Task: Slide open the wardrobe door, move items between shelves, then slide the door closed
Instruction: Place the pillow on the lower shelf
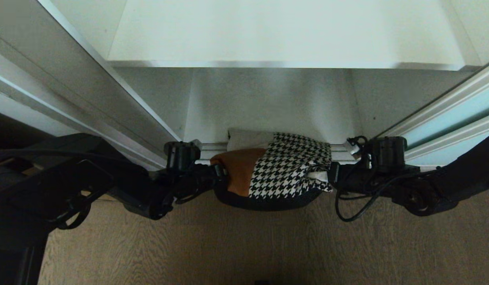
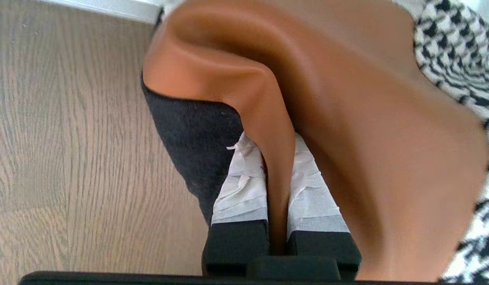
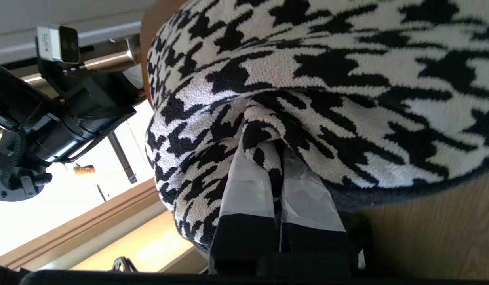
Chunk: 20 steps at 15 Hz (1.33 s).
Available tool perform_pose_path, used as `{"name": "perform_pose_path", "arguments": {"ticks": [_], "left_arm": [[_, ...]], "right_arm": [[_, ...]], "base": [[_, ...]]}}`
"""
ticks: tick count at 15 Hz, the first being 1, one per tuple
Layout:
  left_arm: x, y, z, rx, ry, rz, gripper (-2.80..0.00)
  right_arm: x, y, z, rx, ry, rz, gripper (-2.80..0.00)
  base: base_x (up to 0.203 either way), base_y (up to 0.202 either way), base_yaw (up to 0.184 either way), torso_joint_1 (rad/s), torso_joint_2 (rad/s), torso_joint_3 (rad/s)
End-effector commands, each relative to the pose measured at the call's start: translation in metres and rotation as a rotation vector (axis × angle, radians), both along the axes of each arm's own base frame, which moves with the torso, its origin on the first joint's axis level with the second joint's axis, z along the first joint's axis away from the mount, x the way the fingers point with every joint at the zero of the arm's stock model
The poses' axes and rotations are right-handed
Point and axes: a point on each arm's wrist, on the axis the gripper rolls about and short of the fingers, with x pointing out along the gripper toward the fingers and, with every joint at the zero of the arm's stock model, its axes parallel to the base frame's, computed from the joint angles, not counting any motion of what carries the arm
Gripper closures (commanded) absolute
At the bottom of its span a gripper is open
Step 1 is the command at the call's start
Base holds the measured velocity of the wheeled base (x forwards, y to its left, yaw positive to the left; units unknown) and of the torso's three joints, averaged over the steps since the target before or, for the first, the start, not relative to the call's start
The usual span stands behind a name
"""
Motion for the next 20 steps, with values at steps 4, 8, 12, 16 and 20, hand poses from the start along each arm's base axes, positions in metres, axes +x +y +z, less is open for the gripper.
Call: {"name": "perform_pose_path", "arguments": {"ticks": [4,8,12,16,20], "left_arm": [[-0.006,0.004,0.071,-0.070,-0.183,0.009,0.00],[-0.025,0.008,0.157,-0.131,-0.402,0.003,0.00],[-0.059,0.020,0.195,-0.170,-0.544,-0.003,0.00],[-0.039,0.011,0.120,-0.106,-0.423,-0.059,0.00],[0.012,-0.005,0.011,-0.037,-0.234,-0.064,0.00]], "right_arm": [[-0.012,-0.006,0.064,0.042,-0.174,-0.006,0.00],[-0.045,-0.011,0.141,0.105,-0.375,0.000,0.00],[-0.086,-0.020,0.163,0.147,-0.470,0.056,0.00],[-0.056,-0.023,0.098,0.140,-0.421,0.078,0.00],[0.001,-0.026,0.004,0.115,-0.219,0.058,0.00]], "base": [[0.000,0.000,0.000,0.000,0.00,0.000],[0.000,0.000,0.000,0.000,0.00,0.000],[0.000,0.000,0.000,0.000,0.00,0.000],[0.000,0.000,0.000,0.000,0.00,0.000],[0.000,0.000,0.000,0.000,0.00,0.000]]}}
